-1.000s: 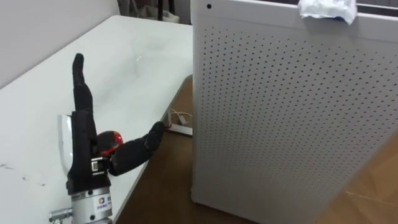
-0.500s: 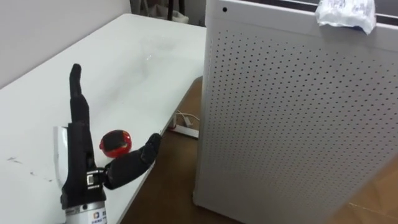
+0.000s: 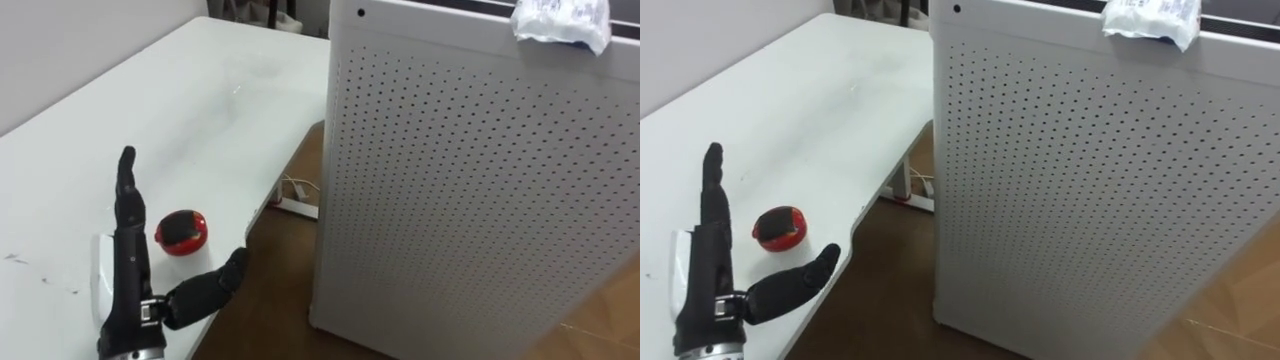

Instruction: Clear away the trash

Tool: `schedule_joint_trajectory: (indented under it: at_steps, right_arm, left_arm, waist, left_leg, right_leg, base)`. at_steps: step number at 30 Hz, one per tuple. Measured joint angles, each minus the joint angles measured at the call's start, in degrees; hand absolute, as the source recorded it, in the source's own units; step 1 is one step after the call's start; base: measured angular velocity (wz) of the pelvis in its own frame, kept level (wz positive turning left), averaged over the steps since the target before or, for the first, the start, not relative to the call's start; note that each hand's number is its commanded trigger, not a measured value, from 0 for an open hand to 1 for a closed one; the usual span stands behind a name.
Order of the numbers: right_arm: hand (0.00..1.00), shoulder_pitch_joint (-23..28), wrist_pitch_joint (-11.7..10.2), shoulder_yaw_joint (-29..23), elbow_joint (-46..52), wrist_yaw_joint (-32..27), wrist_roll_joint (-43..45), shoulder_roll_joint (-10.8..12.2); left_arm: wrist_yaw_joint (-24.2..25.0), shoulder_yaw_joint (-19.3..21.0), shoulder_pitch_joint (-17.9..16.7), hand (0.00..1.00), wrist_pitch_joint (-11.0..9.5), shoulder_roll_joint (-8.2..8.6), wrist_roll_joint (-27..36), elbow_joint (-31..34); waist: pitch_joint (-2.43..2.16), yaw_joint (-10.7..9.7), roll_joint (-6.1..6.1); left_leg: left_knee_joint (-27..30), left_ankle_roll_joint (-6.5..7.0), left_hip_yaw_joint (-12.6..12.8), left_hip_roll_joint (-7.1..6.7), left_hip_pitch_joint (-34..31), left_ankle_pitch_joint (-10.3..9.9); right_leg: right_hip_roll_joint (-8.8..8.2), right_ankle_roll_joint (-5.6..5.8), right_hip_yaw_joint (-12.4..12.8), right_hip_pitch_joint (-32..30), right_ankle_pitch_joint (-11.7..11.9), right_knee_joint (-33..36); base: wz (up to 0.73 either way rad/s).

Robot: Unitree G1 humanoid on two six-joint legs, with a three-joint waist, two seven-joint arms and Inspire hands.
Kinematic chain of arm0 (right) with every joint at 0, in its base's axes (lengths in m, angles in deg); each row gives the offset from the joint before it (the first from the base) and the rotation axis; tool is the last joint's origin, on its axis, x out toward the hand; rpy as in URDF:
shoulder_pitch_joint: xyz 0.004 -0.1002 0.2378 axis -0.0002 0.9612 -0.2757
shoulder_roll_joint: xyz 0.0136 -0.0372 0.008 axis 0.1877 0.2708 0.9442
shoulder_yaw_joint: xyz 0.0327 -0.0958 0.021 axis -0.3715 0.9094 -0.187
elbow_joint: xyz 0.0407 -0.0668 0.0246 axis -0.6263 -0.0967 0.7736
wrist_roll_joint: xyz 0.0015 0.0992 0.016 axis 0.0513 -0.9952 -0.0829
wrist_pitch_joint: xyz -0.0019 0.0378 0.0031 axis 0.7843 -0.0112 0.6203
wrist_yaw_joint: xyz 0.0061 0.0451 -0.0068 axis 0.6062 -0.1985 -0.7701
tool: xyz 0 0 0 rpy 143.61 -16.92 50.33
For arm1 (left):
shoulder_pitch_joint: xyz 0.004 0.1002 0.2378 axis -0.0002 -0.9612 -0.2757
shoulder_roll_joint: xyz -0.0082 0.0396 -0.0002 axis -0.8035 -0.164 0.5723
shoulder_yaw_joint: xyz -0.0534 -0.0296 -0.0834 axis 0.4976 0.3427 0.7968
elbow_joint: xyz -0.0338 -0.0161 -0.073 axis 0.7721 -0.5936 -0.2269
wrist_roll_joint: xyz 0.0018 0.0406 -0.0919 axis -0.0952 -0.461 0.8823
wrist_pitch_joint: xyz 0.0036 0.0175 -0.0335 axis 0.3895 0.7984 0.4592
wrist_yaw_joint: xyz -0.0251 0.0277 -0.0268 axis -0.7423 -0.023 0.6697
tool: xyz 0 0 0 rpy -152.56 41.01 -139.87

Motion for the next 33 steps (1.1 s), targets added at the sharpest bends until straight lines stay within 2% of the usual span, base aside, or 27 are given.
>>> schedule_joint_trajectory:
  at_steps: [4,12,18,22,26,28,33]
  right_arm:
    - [1.0,0.0,0.01,0.01,0.0,0.06,0.0,0.0]
    - [1.0,0.26,0.81,-0.03,0.28,0.57,0.08,0.21]
    - [1.0,1.24,1.21,-0.03,2.55,0.45,0.09,0.24]
    - [1.0,1.74,1.22,0.64,3.35,0.45,0.02,0.28]
    - [1.0,1.84,1.28,1.24,3.54,0.29,0.05,0.26]
    - [1.0,2.58,2.1,1.27,4.84,0.19,-0.06,0.12]
    - [1.0,4.12,2.54,1.11,6.88,0.18,-0.15,0.16]
  left_arm:
    - [0.0,-0.03,0.01,0.0,0.0,0.03,0.06,-0.84]
    - [0.07,-0.02,0.01,0.0,0.03,0.44,11.3,-6.14]
    - [0.03,0.03,0.01,0.0,0.21,0.75,12.54,-7.37]
    - [-0.51,0.0,0.68,0.0,0.24,0.98,15.34,-10.65]
    - [-1.25,-0.03,3.03,0.0,0.73,1.61,20.05,-13.33]
    - [-1.62,-0.1,3.96,0.0,1.19,1.73,22.71,-13.85]
    - [-2.82,-0.04,5.08,0.0,1.91,1.75,24.56,-16.67]
  waist:
    - [0.02,-0.11,0.03]
    - [0.02,-0.19,-0.03]
    - [-0.04,-0.2,-0.11]
    - [-0.04,-0.31,-0.09]
    - [-0.01,-0.76,-0.03]
    - [0.04,-1.22,0.18]
    - [-0.06,-3.05,0.87]
  left_leg:
    - [-0.06,0.0,0.03,0.0,0.03,0.0]
    - [-1.36,-0.16,0.12,0.09,0.94,0.12]
    - [-1.57,-0.18,0.22,0.03,1.19,0.14]
    - [-2.12,-0.18,0.53,0.05,2.91,0.14]
    - [-1.99,-0.18,0.39,0.09,3.01,0.14]
    - [-2.02,-0.18,0.41,0.12,3.02,0.13]
    - [-2.05,-0.18,0.61,0.18,2.98,0.13]
  right_leg:
    - [-0.01,0.01,-0.01,0.02,0.01,0.02]
    - [-0.03,0.01,-0.19,0.35,0.01,-0.19]
    - [0.0,0.01,-0.14,0.81,0.02,-1.17]
    - [0.04,0.05,0.12,2.26,0.06,-2.01]
    - [0.11,-0.01,0.1,2.62,0.09,-1.97]
    - [0.13,0.01,0.12,2.57,0.2,-1.88]
    - [0.18,0.0,0.17,2.64,0.36,-1.78]
  base:
    - [0.0]
    - [0.0]
    - [0.0]
    - [-0.03]
    - [0.0]
    - [0.0]
    - [-0.01]
